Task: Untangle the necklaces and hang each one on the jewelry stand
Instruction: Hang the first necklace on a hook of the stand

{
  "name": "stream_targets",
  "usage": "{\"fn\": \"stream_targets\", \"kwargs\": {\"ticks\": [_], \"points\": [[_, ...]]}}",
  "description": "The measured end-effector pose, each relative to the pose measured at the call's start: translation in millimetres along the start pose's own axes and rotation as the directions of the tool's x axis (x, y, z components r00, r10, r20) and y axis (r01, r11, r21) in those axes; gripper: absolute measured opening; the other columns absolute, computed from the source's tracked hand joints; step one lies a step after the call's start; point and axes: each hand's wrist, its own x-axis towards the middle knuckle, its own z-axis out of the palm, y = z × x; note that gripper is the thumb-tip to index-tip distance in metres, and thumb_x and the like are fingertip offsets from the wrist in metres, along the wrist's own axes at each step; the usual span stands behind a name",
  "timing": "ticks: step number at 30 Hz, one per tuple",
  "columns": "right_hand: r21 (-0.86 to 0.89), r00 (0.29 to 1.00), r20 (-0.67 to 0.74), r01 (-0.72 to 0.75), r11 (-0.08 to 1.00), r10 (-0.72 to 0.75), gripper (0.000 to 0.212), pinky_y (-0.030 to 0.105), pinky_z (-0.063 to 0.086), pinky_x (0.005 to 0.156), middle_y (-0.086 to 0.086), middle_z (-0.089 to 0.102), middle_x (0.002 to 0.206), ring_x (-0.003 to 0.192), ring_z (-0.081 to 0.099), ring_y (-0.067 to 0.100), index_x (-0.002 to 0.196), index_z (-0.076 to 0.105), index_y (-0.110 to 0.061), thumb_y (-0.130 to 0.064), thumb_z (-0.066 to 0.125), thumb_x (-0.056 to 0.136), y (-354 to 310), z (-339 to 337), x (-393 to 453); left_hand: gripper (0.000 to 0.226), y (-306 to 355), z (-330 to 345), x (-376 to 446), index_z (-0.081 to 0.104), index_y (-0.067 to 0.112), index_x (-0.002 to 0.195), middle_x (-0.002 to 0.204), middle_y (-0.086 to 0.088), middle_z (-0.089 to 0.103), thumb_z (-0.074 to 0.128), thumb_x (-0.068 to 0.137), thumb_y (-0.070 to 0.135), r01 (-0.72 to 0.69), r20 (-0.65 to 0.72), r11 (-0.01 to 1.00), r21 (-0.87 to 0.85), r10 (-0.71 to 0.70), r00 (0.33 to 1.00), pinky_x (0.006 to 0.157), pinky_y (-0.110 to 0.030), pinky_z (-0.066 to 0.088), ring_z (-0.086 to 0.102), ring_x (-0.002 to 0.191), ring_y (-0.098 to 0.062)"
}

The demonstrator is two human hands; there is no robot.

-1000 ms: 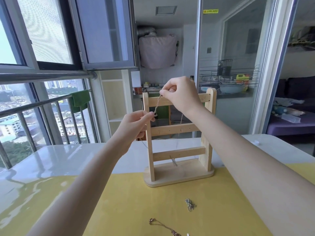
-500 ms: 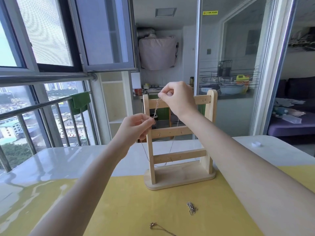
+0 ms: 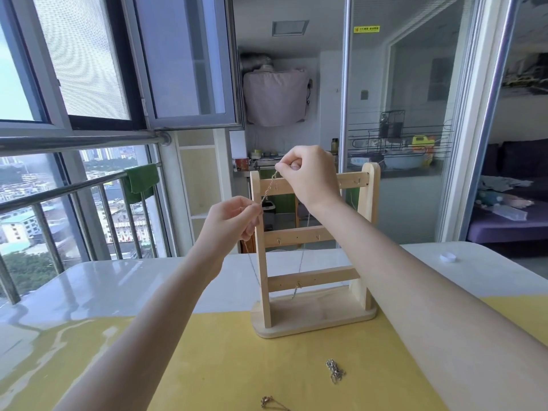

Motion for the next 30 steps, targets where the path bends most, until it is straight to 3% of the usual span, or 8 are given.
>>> {"fn": "stream_targets", "kwargs": {"ticks": [4,10,13,17,19,24,27,30], "points": [[-0.034,1.000,0.007,0.000,0.999,0.001,0.013,0.030,0.050,0.069,0.000,0.061,0.074,0.076,0.058,0.016,0.084,0.072,-0.008,-0.017,0.063,0.088,8.0,-2.3,-5.3,0.018,-2.2,5.8,-1.7,0.062,0.008,0.080,0.061,-0.002,0.052,0.054,0.095,0.017,0.008,0.024,0.999,0.042,-0.009,1.000,0.061,-0.020,0.044,0.046,0.058,-0.010],[-0.086,0.992,0.025,0.128,0.988,-0.126,0.014,0.025,0.046,0.066,-0.002,0.059,0.076,0.075,0.051,0.010,0.086,0.070,-0.007,-0.015,0.060,0.090,16.6,-8.9,-16.9,0.017,-9.5,11.5,0.1,0.064,0.007,0.083,0.063,-0.002,0.055,0.055,0.094,0.016,0.036,-0.018,0.997,0.064,-0.035,0.999,0.058,-0.017,0.045,0.048,0.059,-0.010],[-0.137,0.975,0.085,0.216,0.967,-0.206,0.012,0.021,0.040,0.058,-0.005,0.054,0.074,0.071,0.049,0.011,0.086,0.068,-0.007,-0.016,0.060,0.090,17.1,-11.1,-22.5,0.017,-13.1,15.1,0.4,0.064,0.005,0.083,0.064,-0.003,0.056,0.055,0.094,0.014,0.022,-0.049,0.997,0.076,-0.018,0.999,0.063,-0.021,0.048,0.051,0.061,-0.012],[-0.165,0.962,0.167,0.244,0.956,-0.217,0.014,0.020,0.043,0.061,0.000,0.060,0.074,0.070,0.053,0.013,0.091,0.068,-0.008,-0.019,0.059,0.093,21.5,-11.8,-34.6,0.018,-18.3,18.2,-2.0,0.068,0.007,0.080,0.063,-0.003,0.059,0.059,0.092,0.018,0.014,-0.067,0.996,0.090,-0.008,0.998,0.067,-0.026,0.050,0.053,0.061,-0.014],[-0.152,0.969,0.176,0.202,0.967,-0.175,0.015,0.018,0.040,0.058,-0.003,0.057,0.073,0.069,0.053,0.011,0.091,0.068,-0.008,-0.020,0.059,0.093,23.4,-11.0,-40.3,0.017,-18.4,18.6,-3.2,0.068,0.010,0.077,0.063,-0.003,0.061,0.061,0.091,0.017,-0.003,-0.071,0.993,0.116,0.011,0.997,0.069,-0.027,0.052,0.055,0.062,-0.014],[0.054,0.973,0.231,-0.038,0.998,0.025,0.010,0.023,0.052,0.068,-0.002,0.064,0.071,0.068,0.063,0.012,0.088,0.070,-0.010,-0.017,0.063,0.090,30.6,-10.0,-51.3,0.013,-20.3,18.2,-8.1,0.068,0.016,0.078,0.069,0.000,0.068,0.063,0.088,0.010,-0.046,-0.033,0.981,0.186,0.053,0.998,0.065,-0.017,0.055,0.064,0.061,-0.007],[0.160,0.928,0.354,-0.182,0.970,0.116,0.010,0.023,0.053,0.071,-0.004,0.067,0.072,0.065,0.061,0.005,0.086,0.070,-0.013,-0.020,0.064,0.089,33.7,-12.4,-61.2,0.011,-26.8,18.0,-12.2,0.071,0.015,0.081,0.071,-0.001,0.071,0.064,0.088,0.010,-0.040,-0.024,0.974,0.223,0.047,0.999,0.065,-0.017,0.055,0.067,0.062,-0.006],[0.181,0.878,0.449,-0.271,0.945,0.166,0.011,0.031,0.056,0.081,-0.004,0.070,0.074,0.077,0.066,0.010,0.085,0.072,-0.014,-0.022,0.065,0.089,39.8,-11.9,-70.3,0.012,-35.0,19.0,-16.5,0.070,0.014,0.080,0.073,-0.003,0.071,0.063,0.089,0.011,-0.008,-0.024,0.969,0.246,0.014,1.000,0.067,-0.020,0.056,0.068,0.066,-0.010]]}}
